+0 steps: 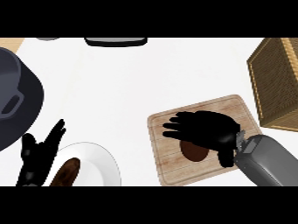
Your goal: Pick the cupcake from the cutting board and place it in the basket
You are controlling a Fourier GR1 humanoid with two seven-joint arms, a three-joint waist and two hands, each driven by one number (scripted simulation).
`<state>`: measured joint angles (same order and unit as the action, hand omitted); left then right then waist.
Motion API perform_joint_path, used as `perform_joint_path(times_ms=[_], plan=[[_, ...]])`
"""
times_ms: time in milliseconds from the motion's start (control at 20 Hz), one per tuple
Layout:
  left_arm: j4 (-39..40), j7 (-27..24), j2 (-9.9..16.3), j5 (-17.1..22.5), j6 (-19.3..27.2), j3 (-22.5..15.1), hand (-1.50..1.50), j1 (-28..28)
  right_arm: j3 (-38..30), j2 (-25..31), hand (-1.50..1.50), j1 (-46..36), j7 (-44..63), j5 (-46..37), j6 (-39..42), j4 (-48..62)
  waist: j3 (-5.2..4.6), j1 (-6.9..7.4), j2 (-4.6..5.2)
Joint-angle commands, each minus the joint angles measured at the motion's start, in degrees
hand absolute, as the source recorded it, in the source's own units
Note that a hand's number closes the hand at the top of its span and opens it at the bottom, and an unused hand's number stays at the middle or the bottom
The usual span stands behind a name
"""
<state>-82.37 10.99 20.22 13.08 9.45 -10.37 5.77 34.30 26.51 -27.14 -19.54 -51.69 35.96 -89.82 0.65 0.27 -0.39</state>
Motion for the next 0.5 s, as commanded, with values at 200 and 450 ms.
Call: perform_joint_path(times_ms=[200,450], plan=[[2.5,1.4,-0.9,-0.1,-2.3,0.4,0.0,2.2,2.0,-4.3,-1.5,1.2,3.5,-4.7,3.2,-0.1,-0.67,-0.16,0.33],[3.8,0.2,-2.1,-1.2,-3.0,1.2,0.0,2.0,-0.2,-3.4,-1.5,1.8,-3.7,-7.3,-4.2,6.2,-0.65,0.0,0.46]])
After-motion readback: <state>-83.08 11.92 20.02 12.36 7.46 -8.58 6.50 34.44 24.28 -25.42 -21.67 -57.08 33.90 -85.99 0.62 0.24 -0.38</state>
